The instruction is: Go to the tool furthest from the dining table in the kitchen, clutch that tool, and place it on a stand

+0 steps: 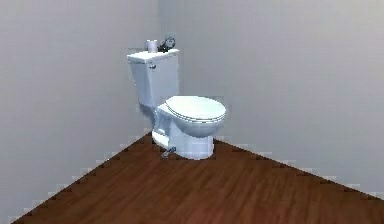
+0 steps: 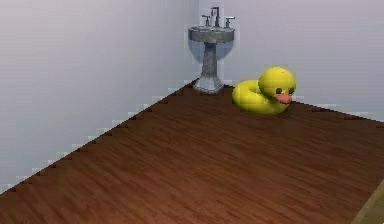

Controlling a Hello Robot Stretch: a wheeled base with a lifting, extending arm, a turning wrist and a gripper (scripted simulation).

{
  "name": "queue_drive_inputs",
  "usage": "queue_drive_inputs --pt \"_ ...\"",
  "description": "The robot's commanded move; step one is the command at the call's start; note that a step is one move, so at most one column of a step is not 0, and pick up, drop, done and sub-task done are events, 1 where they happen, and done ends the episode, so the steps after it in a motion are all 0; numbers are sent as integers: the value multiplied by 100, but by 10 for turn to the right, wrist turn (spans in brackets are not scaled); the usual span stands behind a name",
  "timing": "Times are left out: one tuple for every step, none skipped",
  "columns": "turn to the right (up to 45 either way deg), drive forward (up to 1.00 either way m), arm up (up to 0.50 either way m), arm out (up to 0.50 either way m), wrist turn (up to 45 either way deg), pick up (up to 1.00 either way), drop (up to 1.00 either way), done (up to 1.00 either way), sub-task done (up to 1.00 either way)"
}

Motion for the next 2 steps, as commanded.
queue_drive_inputs --pt "30 0 0 0 0 0 0 0 0" --pt "0 25 0 0 0 0 0 0 0"
